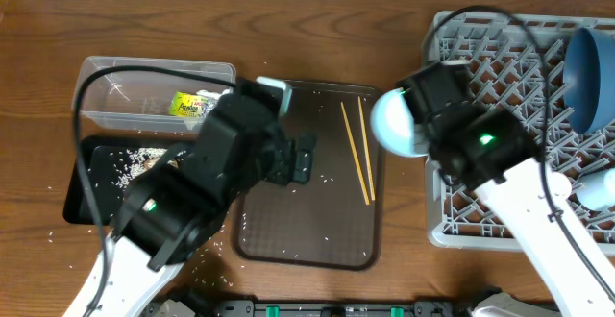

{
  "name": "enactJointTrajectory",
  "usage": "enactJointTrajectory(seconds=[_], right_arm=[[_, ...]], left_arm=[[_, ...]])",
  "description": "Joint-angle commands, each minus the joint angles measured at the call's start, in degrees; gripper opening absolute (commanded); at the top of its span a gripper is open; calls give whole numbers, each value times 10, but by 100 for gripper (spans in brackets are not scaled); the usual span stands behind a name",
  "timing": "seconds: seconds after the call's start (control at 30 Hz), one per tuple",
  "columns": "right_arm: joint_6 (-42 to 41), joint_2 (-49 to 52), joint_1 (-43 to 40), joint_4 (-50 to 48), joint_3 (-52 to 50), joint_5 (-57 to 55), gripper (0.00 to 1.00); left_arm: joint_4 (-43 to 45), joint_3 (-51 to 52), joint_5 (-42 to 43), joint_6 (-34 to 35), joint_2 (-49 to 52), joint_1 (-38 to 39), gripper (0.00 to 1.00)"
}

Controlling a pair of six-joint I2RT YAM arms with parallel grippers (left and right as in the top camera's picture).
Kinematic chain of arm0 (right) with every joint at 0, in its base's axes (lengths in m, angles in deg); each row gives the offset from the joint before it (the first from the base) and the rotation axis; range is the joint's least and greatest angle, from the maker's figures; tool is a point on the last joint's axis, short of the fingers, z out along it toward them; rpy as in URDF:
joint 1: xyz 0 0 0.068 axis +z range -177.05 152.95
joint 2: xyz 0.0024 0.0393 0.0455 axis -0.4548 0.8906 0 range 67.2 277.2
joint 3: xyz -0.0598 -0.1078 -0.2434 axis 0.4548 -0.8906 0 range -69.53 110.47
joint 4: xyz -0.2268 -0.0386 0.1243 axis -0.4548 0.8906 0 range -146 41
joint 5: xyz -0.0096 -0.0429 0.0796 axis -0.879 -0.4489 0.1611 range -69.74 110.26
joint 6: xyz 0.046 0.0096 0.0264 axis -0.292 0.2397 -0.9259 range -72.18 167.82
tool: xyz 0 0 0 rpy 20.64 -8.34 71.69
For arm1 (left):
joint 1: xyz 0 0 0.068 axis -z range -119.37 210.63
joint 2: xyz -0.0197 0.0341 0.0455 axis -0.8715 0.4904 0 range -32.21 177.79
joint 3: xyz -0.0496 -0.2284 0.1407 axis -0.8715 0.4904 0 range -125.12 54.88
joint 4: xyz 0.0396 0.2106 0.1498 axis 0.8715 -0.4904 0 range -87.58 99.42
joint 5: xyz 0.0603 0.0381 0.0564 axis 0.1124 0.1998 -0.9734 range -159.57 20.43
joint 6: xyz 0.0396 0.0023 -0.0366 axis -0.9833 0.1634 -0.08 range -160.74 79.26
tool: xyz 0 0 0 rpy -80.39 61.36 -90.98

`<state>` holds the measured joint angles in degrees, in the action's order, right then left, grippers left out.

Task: Sort waste into correct bins and load items into the dishwasher rack
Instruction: 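Carry the light-blue bowl right into the dish rack with the right gripper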

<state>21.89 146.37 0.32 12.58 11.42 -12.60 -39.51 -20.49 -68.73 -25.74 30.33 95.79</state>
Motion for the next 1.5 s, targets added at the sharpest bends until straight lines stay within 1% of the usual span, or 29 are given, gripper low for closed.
enactJointTrajectory(seconds=[0.0, 0.13, 0.23, 0.3, 0.37, 0.43, 0.53, 0.73, 0.9, 1.07, 1.27, 1.47], right_arm=[[-74, -10, -48, 13, 6, -125, 1], [-95, -7, -104, 12, 6, -141, 1], [-103, 4, -129, 11, 6, -145, 1], [-103, 15, -135, 8, 6, -152, 1], [-102, 30, -135, -1, 6, -195, 1], [-86, 48, -135, -12, 6, -244, 1], [-54, 74, -135, -29, 6, -273, 1], [-50, 146, -127, -12, 6, -253, 1], [-80, 201, -126, 7, 6, -250, 1], [-92, 214, -132, -3, 6, -246, 1], [-97, 222, -130, -12, 6, -196, 1], [-109, 252, -130, -10, 6, -194, 1]], left_arm=[[2, -6, -15, -18, -31, -1, 98], [2, -6, -25, -19, -52, -1, 98], [-3, -6, -30, -19, -56, -1, 98], [-9, -6, -30, -19, -56, -1, 98], [-18, -6, -30, -19, -54, -1, 98], [-26, -6, -30, -19, -50, -1, 98], [-35, -6, -30, -19, -44, -1, 98], [-45, -6, -30, -19, -26, -1, 98], [-59, -6, -30, -19, -8, -1, 98], [-75, -6, -30, -19, 12, -1, 98], [-78, -6, -30, -19, 31, -1, 98], [-78, -6, -30, -19, 31, -1, 98]])
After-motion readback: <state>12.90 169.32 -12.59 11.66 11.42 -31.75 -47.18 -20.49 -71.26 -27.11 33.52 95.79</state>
